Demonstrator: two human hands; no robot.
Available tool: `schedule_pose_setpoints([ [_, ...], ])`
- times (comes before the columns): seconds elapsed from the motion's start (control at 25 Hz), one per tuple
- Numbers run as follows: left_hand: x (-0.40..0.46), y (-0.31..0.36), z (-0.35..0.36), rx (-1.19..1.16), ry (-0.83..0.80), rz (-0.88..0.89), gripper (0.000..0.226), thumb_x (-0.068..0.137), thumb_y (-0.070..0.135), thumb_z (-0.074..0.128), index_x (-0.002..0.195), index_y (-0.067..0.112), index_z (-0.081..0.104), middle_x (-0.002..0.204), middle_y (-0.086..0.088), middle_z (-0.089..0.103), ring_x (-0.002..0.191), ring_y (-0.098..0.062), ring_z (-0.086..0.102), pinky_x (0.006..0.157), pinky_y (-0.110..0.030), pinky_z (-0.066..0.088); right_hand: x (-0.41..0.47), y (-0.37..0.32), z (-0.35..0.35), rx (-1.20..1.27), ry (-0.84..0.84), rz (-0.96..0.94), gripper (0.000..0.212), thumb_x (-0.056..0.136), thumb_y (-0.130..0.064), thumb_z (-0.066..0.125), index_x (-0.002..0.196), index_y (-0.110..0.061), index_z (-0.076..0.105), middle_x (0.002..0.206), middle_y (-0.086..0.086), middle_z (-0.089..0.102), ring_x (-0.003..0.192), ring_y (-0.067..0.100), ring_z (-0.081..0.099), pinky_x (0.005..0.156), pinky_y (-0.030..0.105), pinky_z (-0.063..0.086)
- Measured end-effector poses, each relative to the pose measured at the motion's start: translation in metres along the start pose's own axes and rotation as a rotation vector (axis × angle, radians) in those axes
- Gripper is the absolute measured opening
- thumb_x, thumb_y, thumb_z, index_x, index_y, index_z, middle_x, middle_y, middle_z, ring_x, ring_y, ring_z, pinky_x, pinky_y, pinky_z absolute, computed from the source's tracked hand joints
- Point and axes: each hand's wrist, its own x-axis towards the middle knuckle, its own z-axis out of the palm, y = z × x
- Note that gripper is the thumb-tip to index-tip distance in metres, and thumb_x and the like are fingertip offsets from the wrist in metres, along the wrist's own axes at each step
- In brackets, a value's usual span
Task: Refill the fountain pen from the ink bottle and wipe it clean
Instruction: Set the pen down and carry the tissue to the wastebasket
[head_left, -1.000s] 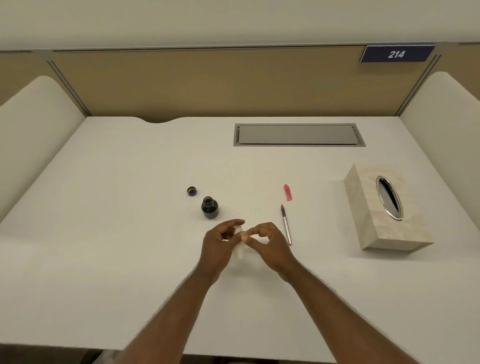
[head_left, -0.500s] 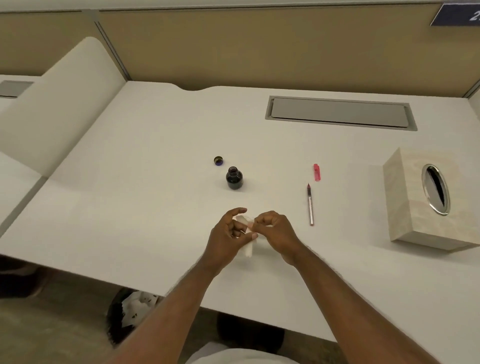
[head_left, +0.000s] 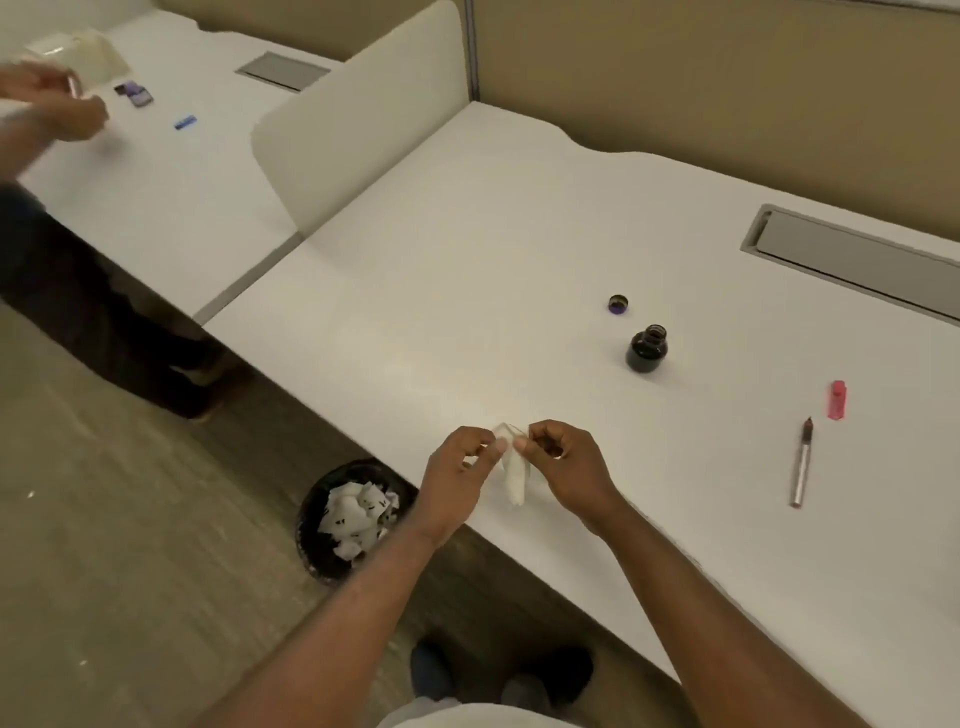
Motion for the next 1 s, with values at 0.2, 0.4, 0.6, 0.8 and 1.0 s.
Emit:
schedule_pose_setpoints([
  [0.2,-0.023,-0.039,-0.08,-0.314,0.116,-0.17,0.032,0.101,0.026,0.044,0.092,0.016,0.074,0.081,0.008,0.073,0.071,0.005,0.06,0.074,-0.022,0.045,0.005,-0.023,0.085,-0.106,-0.185,-0.039,0.012,0.085,-0.03,0.067,0.085,-0.019,0.069,0.076,-0.003,0.065,0.069,0.008,0.052,0.067,0.024,0.041],
  [0.4,-0.045,-0.094,-0.15,-0.327,0.169,-0.173,0.005,0.085,0.017,0.072,0.09,0.018,0.073,0.085,0.003,0.072,0.082,-0.003,0.067,0.069,-0.013,0.05,0.003,-0.036,0.167,-0.2,-0.349,-0.077,0.014,0.085,-0.025,0.068,0.096,-0.022,0.075,0.089,-0.009,0.073,0.077,0.003,0.064,0.064,0.014,0.047],
  [0.6,-0.062,-0.157,-0.2,-0.465,0.211,-0.216,0.027,0.079,0.017,0.077,0.105,0.015,0.073,0.104,-0.004,0.075,0.107,-0.018,0.067,0.088,-0.029,0.053,0.002,-0.041,0.242,-0.341,-0.475,-0.164,0.015,0.085,-0.023,0.068,0.098,-0.025,0.074,0.092,-0.012,0.073,0.082,0.001,0.066,0.074,0.023,0.056],
  [0.8,-0.063,-0.191,-0.226,-0.484,0.278,-0.226,0.027,0.08,0.005,0.074,0.105,0.014,0.073,0.101,-0.007,0.076,0.102,-0.023,0.07,0.086,-0.032,0.055,0.004,-0.032,0.297,-0.346,-0.442,-0.165,0.017,0.078,-0.017,0.073,0.092,-0.024,0.066,0.08,-0.007,0.07,0.072,0.008,0.066,0.066,0.032,0.058],
  [1.0,-0.048,-0.22,-0.241,-0.481,0.354,-0.238,0.022,0.08,-0.002,0.072,0.098,0.011,0.074,0.095,-0.012,0.075,0.096,-0.026,0.071,0.085,-0.035,0.057,0.019,-0.005,0.324,-0.303,-0.546,-0.099,0.02,0.077,-0.031,0.074,0.096,-0.025,0.07,0.09,-0.009,0.068,0.085,0.007,0.063,0.074,0.031,0.054],
])
